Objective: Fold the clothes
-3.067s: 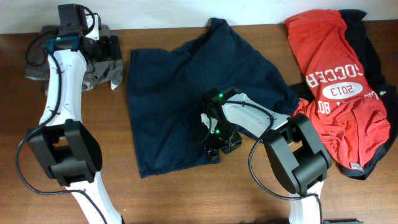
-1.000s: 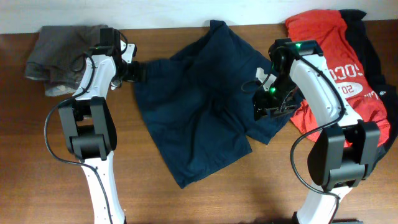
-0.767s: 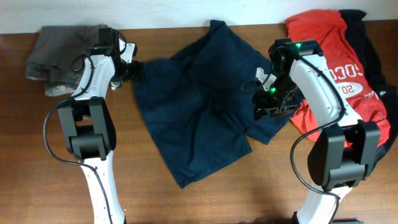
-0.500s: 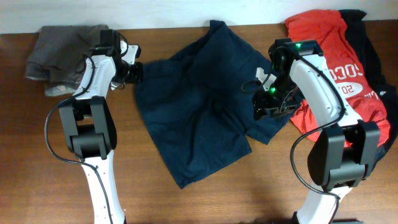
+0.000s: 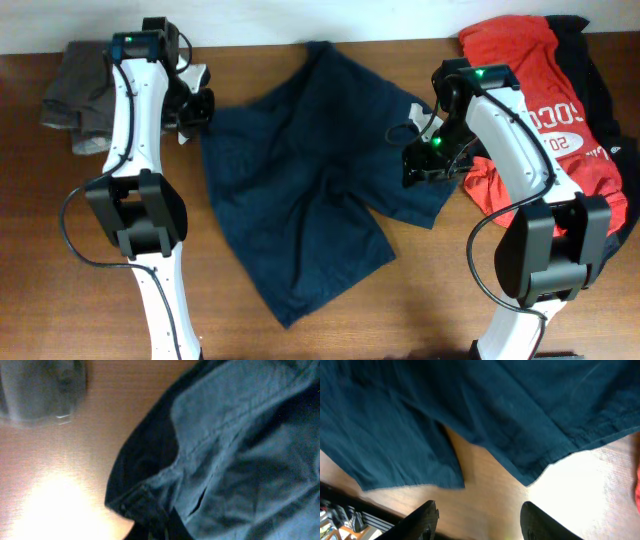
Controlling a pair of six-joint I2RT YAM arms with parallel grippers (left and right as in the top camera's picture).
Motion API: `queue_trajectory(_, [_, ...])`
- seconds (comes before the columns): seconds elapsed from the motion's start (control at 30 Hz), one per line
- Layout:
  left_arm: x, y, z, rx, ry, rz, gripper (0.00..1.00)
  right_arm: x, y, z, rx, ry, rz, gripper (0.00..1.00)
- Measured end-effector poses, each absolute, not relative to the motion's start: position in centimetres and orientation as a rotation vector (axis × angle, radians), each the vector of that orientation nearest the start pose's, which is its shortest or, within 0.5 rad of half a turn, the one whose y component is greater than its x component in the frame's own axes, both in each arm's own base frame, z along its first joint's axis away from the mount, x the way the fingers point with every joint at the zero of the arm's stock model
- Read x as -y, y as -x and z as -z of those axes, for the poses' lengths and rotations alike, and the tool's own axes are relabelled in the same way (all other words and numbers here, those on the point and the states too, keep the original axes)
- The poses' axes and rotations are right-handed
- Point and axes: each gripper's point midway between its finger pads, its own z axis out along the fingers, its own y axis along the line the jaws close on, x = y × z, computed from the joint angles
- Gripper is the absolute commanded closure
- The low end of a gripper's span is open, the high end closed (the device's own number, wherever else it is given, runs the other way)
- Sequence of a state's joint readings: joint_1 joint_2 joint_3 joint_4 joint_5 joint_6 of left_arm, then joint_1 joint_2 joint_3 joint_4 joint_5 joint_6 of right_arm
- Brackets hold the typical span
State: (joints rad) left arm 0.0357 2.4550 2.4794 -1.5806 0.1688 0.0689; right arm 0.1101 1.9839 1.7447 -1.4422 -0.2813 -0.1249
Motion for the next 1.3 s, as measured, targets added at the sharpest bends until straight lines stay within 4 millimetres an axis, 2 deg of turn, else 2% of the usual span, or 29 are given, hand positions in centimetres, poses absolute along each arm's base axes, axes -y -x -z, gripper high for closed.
queue_trajectory(0.1, [0.4, -44.8, -10.5, -3.208, -0.029, 0.195, 0.99, -9.1, -35.4, -11.8, -3.152, 0.359, -0.475, 0.42])
queue_trajectory(0.23, [-0.7, -44.5, -10.1, -3.232, 0.022, 0.087, 0.99, -10.3, -36.9, -11.8, -3.076, 0.396, -0.477, 0.42])
queue_trajectory(0.37, [-1.1, -43.4, -9.0, -3.288, 0.069, 0.035, 0.99, -12.8, -39.2, -12.0, -2.950, 0.483, -0.472, 0.42])
queue_trajectory(0.53, [-1.7, -41.2, -7.1, -3.388, 0.108, -0.029, 0.99, -15.8, -40.5, -12.4, -2.854, 0.535, -0.483, 0.41])
queue_trajectory(0.6, [-2.3, -40.1, -7.0, -3.418, 0.140, -0.095, 0.99, -16.4, -40.7, -12.5, -2.839, 0.534, -0.489, 0.42])
queue_trajectory(0.67, [-2.8, -39.1, -7.7, -3.424, 0.166, -0.154, 0.99, -16.6, -40.8, -12.6, -2.837, 0.516, -0.494, 0.42])
queue_trajectory(0.73, [-3.3, -38.3, -9.1, -3.404, 0.189, -0.188, 0.99, -16.6, -40.9, -12.6, -2.838, 0.501, -0.496, 0.41])
queue_trajectory(0.9, [-4.4, -36.5, -14.8, -3.270, 0.252, -0.210, 0.99, -16.6, -40.9, -12.6, -2.843, 0.479, -0.499, 0.41])
queue_trajectory(1.0, [-4.8, -35.2, -17.9, -3.191, 0.275, -0.214, 0.73, -16.6, -40.9, -12.6, -2.845, 0.470, -0.500, 0.41])
queue_trajectory(1.07, [-4.7, -34.7, -19.0, -3.154, 0.287, -0.209, 0.50, -16.6, -40.9, -12.6, -2.847, 0.466, -0.501, 0.40])
queue_trajectory(1.1, [-4.6, -34.5, -19.2, -3.146, 0.284, -0.209, 0.33, -16.6, -40.9, -12.6, -2.848, 0.462, -0.501, 0.40])
queue_trajectory(1.17, [-4.3, -34.3, -18.8, -3.152, 0.273, -0.210, 0.28, -16.6, -40.8, -12.6, -2.855, 0.454, -0.502, 0.40])
queue_trajectory(1.3, [-4.1, -34.2, -16.4, -3.189, 0.267, -0.215, 0.26, -16.5, -40.7, -12.5, -2.865, 0.443, -0.497, 0.40])
